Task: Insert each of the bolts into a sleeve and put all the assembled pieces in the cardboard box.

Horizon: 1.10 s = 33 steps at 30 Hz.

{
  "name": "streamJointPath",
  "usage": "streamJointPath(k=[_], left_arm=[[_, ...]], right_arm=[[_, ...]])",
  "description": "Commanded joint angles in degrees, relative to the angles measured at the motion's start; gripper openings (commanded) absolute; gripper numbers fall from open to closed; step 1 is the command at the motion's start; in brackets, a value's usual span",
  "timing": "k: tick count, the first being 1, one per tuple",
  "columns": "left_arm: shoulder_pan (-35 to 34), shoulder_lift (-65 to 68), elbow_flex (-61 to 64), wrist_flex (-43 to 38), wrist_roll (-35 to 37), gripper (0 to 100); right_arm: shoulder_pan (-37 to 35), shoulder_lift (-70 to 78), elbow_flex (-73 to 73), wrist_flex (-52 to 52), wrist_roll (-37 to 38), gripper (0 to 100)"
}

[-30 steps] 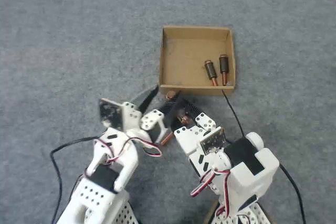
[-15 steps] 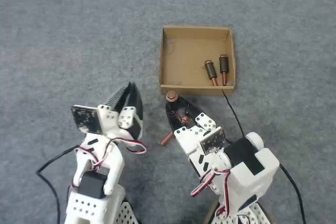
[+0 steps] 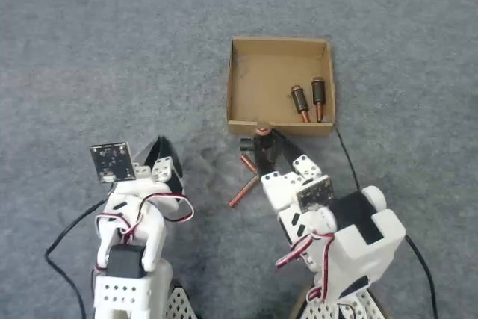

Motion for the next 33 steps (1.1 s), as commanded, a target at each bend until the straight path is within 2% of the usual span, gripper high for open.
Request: streamJointPath(k=[1,11,15,19,28,33], left_arm=[[-2.73,-1.05,-0.75,6.86,0.18,1],[-3.25,-1.05,-0.75,11.52,0.0,1],[-3.25,-1.05,-0.75,14.68,-7.12,1],[-3.25,-1.05,-0.75,15.74,-12.75,1],[-3.16,-1.05,-0.75,15.47,-13.19,1],[-3.16,-1.05,-0.75,15.3,-13.27,1]], right_arm=[[3.91,-2.95,-3.43,-1.45,0.79,0.7],[10.07,-2.77,-13.54,-1.45,0.97,0.7],[10.07,-2.95,-17.41,-0.04,1.05,0.7],[10.07,-3.03,-23.03,7.25,1.05,0.7],[10.07,-3.03,-37.45,27.47,1.05,0.7],[10.15,-3.03,-44.22,42.24,1.05,0.7]])
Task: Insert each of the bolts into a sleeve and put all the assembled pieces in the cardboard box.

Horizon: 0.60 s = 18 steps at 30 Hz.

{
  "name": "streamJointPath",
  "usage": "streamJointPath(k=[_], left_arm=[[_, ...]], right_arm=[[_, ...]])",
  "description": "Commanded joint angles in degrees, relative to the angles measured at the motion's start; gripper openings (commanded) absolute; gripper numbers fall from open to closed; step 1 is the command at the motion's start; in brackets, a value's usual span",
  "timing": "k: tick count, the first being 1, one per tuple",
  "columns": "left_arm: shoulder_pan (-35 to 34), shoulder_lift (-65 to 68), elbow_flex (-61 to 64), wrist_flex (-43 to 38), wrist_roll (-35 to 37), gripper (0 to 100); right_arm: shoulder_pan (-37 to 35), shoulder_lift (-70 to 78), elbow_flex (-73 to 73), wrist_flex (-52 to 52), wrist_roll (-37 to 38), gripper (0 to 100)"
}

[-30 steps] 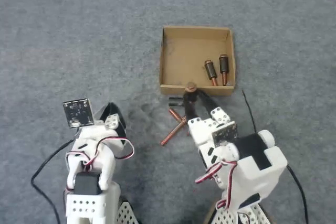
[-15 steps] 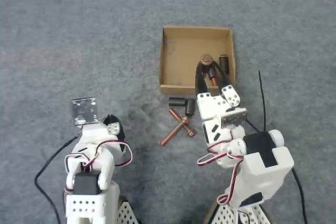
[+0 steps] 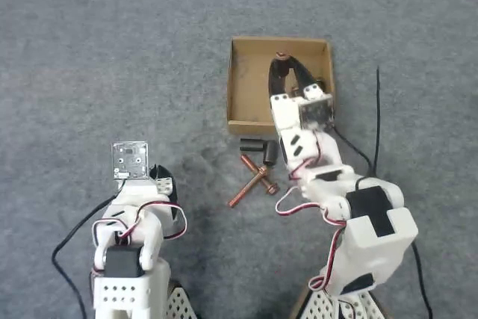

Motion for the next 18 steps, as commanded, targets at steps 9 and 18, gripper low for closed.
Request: streamJointPath(k=[9,18], left_arm=[[-0.09,-1.05,-0.75,-0.26,-1.05,1],[-0.09,-1.05,-0.75,-0.26,-1.05,1]], right_arm=[[2.77,-3.21,-19.25,31.52,0.79,0.7],[4.0,-2.95,-34.73,66.24,0.62,0.7]])
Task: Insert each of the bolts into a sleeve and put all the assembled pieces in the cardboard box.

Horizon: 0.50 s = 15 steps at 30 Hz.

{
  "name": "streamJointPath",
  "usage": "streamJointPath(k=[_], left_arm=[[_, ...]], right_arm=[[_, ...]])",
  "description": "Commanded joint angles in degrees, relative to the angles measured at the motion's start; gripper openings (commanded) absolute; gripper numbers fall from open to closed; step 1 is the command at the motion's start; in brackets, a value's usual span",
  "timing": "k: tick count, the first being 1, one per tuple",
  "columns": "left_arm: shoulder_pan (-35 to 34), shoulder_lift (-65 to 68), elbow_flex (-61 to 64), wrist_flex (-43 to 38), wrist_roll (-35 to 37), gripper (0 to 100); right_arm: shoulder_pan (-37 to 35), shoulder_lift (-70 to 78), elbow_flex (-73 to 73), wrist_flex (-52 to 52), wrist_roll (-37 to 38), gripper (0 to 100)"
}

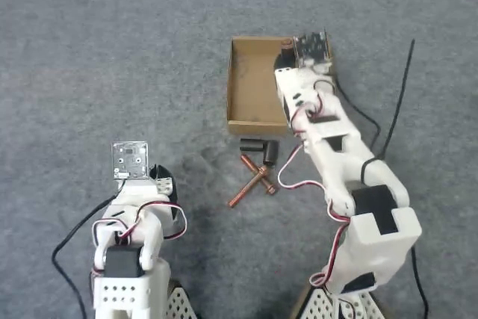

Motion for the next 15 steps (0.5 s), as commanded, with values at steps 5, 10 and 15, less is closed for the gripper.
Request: streamJointPath(k=[5,10,15], left_arm=[[-0.09,-1.05,-0.75,-0.26,-1.05,1],[-0.09,-1.05,-0.75,-0.26,-1.05,1],[-0.09,-1.05,-0.75,-0.26,-1.05,1]], right_arm=[[0.4,-2.68,-16.7,30.02,0.53,0.7],[0.4,-2.59,-19.52,37.32,0.53,0.7],[-0.48,0.13,-19.78,37.49,0.53,0.7]])
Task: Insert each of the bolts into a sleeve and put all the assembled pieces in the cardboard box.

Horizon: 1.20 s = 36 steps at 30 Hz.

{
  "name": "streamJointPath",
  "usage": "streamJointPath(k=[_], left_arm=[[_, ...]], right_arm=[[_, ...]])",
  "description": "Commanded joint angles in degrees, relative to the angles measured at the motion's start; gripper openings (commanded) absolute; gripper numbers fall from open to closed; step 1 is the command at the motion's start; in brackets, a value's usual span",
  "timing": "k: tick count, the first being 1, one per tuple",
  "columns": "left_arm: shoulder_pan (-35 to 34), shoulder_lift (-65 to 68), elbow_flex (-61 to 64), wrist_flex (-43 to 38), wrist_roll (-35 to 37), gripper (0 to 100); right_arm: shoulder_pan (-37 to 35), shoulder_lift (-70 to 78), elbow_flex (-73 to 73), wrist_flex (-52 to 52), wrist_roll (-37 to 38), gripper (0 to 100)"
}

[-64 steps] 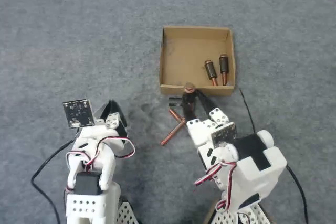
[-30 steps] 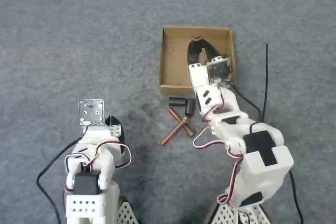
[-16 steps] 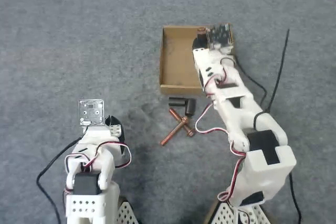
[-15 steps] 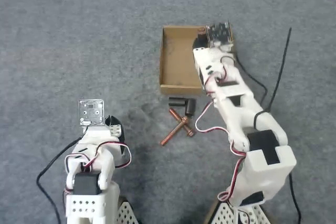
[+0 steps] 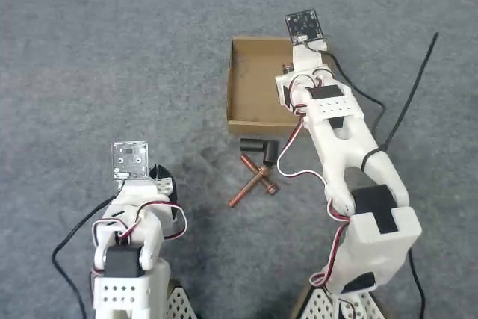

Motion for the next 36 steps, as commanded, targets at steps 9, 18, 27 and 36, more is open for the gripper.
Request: streamJointPath(k=[9,18,27,36], left_arm=[[-0.09,-1.05,-0.75,-0.26,-1.05,1],[-0.09,-1.05,-0.75,-0.26,-1.05,1],[-0.09,-1.05,-0.75,-0.26,-1.05,1],[-0.09,-1.05,-0.75,-0.26,-1.05,1]], right_arm=[[-2.15,6.29,-9.14,0.4,0.53,0.8],[-1.63,8.66,-9.14,1.98,0.62,1.0],[-1.71,8.92,-17.32,18.15,0.62,15.9],[-1.71,6.64,-21.27,21.67,0.53,4.1]])
